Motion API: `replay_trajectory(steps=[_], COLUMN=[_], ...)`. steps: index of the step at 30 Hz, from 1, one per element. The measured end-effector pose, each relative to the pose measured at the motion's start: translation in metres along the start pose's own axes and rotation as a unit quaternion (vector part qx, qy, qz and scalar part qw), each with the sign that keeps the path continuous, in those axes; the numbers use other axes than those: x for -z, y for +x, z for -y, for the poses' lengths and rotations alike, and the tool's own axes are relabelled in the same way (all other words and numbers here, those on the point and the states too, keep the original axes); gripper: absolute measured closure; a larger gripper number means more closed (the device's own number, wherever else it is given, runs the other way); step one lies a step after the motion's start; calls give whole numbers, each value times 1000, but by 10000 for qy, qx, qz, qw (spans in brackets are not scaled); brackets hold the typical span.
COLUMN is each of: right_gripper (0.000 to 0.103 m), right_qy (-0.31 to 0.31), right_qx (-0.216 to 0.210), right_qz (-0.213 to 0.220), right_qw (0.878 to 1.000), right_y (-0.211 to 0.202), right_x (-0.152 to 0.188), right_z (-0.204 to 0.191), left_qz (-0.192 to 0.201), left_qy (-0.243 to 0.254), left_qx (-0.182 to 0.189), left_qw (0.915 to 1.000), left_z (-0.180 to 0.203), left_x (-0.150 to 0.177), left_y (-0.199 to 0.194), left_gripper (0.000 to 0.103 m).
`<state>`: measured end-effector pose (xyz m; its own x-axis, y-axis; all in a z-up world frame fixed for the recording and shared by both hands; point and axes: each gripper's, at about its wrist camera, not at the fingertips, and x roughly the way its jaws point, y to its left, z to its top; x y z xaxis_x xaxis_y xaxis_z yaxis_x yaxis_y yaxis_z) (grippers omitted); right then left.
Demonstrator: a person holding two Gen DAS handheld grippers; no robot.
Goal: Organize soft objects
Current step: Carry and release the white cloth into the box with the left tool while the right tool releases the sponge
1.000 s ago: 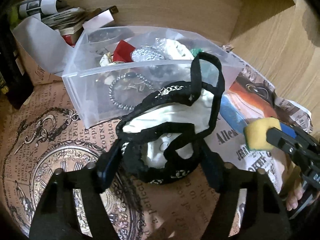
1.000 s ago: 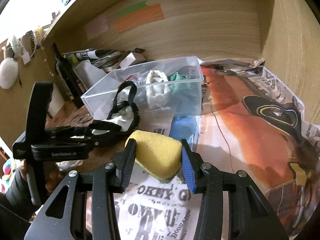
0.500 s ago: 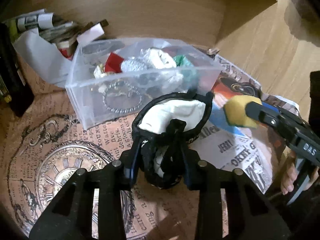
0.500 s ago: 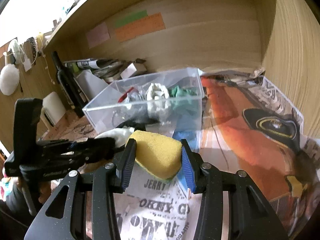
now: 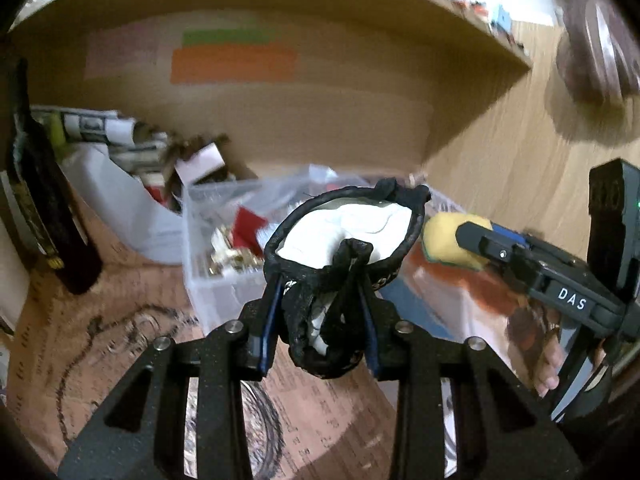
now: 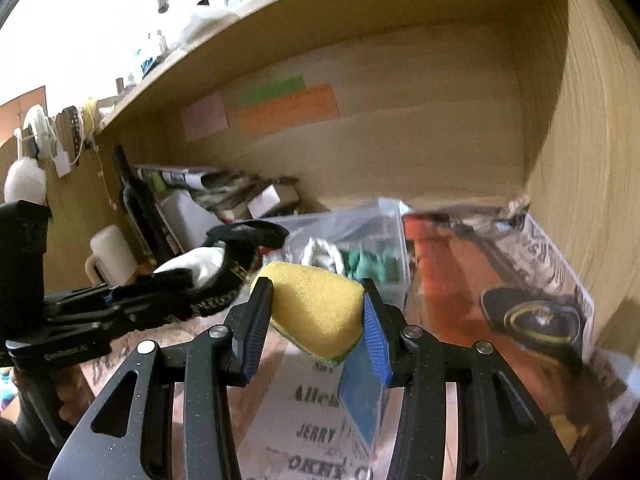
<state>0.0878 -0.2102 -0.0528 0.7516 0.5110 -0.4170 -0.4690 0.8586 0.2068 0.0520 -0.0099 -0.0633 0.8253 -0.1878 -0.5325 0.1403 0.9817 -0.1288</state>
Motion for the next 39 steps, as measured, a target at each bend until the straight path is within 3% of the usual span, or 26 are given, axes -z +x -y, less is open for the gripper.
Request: replay_trajectory(steps=[8,13,28,33,39], right_gripper=[63,63,60,57,39], right_qy=[-218,-321,-325,-268,-269], right_qx=[18,68,315,367,459], right_qz=[305,250,-801,-1002,-861], right_qw=[9993,9992,9958,9939,9949], right_y=[12,33,113,122,116], right_x=[-29,-38,-19,-14,-16], right_z=[-7,-8,8,11,11], left_qz=[340,299,-672,-779,-728], left_qy=[-145,-176,-144,-101,-100], left_qx=[-360,-519,-573,-510,-455], left_qw=[9987,9980,9960,9956,9963], left_z=[-26,-42,-60,-57,-58], left_x=[-29,-43,-30,-27,-30], left_y=[-3,14,99,106,97], left_gripper=[68,68,67,50,40])
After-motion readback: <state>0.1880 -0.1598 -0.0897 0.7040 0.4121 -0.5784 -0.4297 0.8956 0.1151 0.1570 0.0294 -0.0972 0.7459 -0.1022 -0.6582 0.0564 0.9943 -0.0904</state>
